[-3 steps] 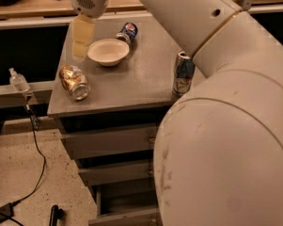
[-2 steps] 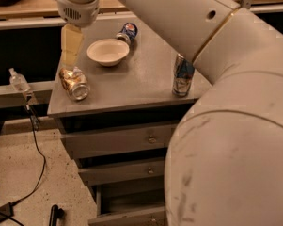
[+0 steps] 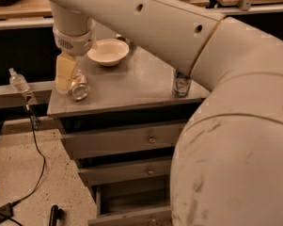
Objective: Place orange can into bottom drawer
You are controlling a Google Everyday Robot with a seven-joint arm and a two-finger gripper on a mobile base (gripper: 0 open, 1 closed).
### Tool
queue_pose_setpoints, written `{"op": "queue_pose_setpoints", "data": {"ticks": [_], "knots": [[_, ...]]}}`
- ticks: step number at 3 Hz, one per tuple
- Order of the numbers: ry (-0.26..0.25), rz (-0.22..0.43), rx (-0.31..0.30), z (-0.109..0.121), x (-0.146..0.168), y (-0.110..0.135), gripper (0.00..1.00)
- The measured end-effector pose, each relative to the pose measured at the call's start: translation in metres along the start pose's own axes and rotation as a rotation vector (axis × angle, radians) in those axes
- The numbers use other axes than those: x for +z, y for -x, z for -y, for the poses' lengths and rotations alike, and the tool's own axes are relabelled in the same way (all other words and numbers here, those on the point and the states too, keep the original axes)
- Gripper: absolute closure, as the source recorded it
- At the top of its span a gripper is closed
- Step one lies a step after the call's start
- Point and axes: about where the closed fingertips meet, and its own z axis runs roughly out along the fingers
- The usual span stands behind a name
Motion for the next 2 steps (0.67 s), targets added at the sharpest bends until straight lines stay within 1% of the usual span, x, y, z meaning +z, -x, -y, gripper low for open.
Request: {"op": "queue_pose_setpoints", "data": {"ticks": [1,2], "knots": [[0.081,0.01,0.014,-0.013,0.022,-0.001,0.0],[0.146,-0.007,0.014,-0.029,0.047,0.0,0.0]]}}
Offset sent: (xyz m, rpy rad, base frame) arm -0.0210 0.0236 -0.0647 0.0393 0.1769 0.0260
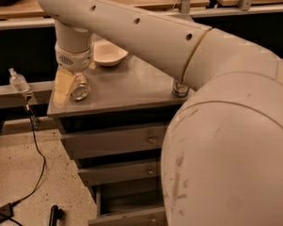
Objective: Place orange can into bottom drawer
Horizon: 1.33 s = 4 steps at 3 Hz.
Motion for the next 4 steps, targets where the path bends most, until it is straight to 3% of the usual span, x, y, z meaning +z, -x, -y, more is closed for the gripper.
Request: {"op": "queue_pose_setpoints", "data": {"ticks": [1,2,3,4], "knots": [[0.03,-0.019,-0.002,-0.0061,0.0158,-0.0005,0.0],[0.032,-0.021,-0.003,-0.0066,0.0179,-0.0003,0.16],[0.033,-0.022,-0.004,-0.0071,0.0197,-0.0001,0.4],[0.035,-0.024,-0.005,-0.0076,0.0221,0.0001,0.72]]}}
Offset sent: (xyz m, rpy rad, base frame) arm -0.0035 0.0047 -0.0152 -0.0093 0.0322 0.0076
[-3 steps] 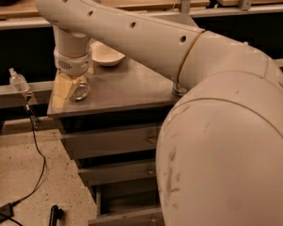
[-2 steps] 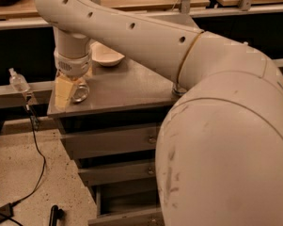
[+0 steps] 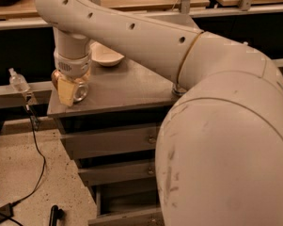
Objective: Place orange can into bottom drawer
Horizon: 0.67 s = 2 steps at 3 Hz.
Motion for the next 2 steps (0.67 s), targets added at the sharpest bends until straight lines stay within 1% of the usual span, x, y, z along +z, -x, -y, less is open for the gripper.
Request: {"op": "queue_pose_setpoints", "data": {"ticks": [1,2], "knots": [[0.0,0.0,0.0,0.0,-0.002,0.0,0.95],[0.018,0.04,-0.123,-0.004,-0.023,-0.004,1.0]]}}
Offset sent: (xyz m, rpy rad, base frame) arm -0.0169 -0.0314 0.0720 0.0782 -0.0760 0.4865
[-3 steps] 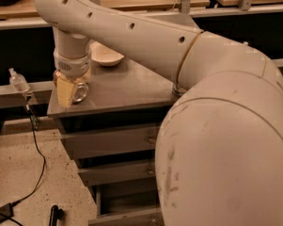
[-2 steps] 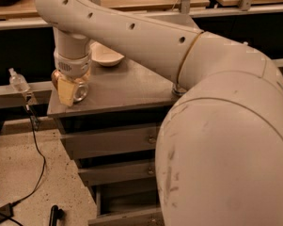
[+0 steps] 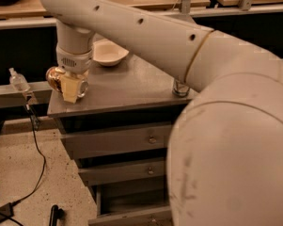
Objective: Place orange can into bottom drawer
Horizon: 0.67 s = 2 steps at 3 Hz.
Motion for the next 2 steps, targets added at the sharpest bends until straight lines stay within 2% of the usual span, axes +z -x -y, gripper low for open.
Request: {"op": "queue_pose_setpoints", "data": {"ticks": [1,2], "knots": [[0.0,0.077,-0.136,-0.014,-0.044,-0.022,1.0],[-0.059,0.156,-0.262,-0.029,-0.079,-0.053,1.0]]}}
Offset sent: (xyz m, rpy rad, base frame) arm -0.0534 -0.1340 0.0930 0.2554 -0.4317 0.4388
